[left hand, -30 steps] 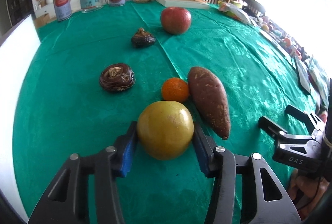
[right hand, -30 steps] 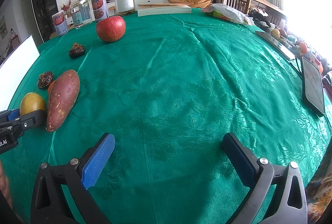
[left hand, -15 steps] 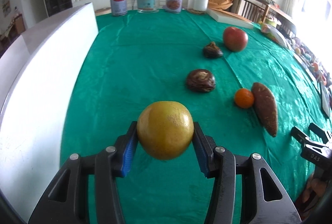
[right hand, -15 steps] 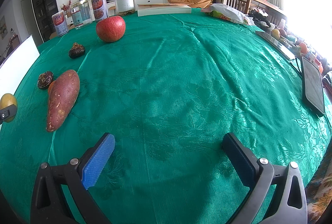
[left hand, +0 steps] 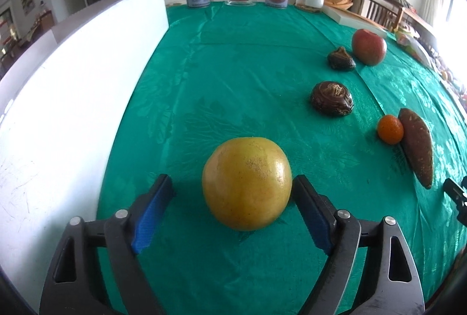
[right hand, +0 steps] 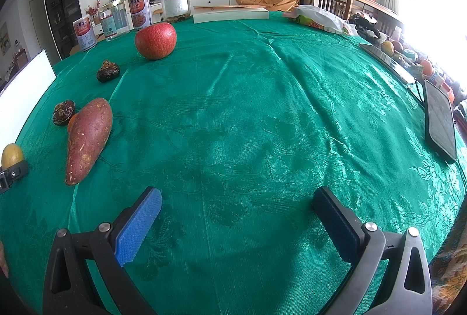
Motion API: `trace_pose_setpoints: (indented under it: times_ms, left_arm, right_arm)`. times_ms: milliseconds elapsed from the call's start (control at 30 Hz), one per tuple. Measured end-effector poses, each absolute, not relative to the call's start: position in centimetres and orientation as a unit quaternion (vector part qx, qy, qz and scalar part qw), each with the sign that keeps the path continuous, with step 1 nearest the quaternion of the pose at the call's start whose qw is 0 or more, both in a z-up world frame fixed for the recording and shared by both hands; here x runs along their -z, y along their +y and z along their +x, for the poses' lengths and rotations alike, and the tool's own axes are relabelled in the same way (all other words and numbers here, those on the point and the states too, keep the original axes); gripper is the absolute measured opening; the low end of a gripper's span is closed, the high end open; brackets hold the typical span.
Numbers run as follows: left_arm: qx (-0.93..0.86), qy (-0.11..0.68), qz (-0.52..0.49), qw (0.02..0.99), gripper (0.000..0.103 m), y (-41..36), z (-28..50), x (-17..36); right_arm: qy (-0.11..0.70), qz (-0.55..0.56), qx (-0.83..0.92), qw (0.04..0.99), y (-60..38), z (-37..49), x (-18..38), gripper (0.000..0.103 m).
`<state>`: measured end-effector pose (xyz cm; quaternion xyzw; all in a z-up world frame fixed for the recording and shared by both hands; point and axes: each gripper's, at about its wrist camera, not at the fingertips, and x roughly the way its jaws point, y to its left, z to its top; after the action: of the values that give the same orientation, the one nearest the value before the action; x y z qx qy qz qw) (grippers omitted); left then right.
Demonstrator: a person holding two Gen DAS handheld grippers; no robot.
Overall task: Organize fruits
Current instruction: 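Lower the yellow fruit and open the left gripper, then grasp the brown round fruit with the right gripper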
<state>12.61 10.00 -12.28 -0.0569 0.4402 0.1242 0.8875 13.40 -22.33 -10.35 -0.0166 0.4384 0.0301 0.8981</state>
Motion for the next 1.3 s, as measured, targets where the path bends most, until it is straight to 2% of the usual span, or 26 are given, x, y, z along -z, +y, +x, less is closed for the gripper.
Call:
trace_pose_setpoints:
  times_ms: [333,467,567,733,800,1000,1133,1300]
  left_arm:
    - [-0.125,0.452,-0.063,0.881,0.102,10.2,12.9,12.6]
    - [-0.120,0.452,-0.064,0.882,0.102,10.3,12.8,12.6]
    - [-0.120,0.451,-0.064,0.882,0.102,10.3,12.8,12.7]
    - [-0.118,0.451,-0.064,0.882,0.102,10.3,12.7,12.7]
    - [-0.116,0.451,-0.063,0.883,0.102,10.2,12.7,12.6]
    - [-0.114,0.451,-0.062,0.883,0.102,10.2,12.7,12.6]
    - [-0.115,0.451,-0.062,0.883,0.102,10.1,12.7,12.6]
    - [-0.115,0.451,-0.063,0.883,0.102,10.1,12.6,12.5]
  right_arm:
    - [0.439,-0.016,-0.028,0.898,-22.4,13.4,10.3,0.103]
    - [0.449,0.001,-0.035,0.893,-22.7,13.5,9.8,0.103]
    - [0.418,0.042,-0.079,0.904,-21.1,13.6,6.5,0.103]
    - [0.419,-0.093,-0.217,0.877,-9.2,16.5,2.9,0.102]
    - [0.432,-0.131,-0.256,0.855,-5.0,18.0,3.4,0.097]
    - [0.527,-0.173,-0.278,0.785,1.3,23.0,8.8,0.069]
    - [0.535,-0.150,-0.268,0.787,1.0,23.9,9.3,0.045]
    - [0.510,-0.053,-0.273,0.814,-4.0,23.7,6.0,0.045]
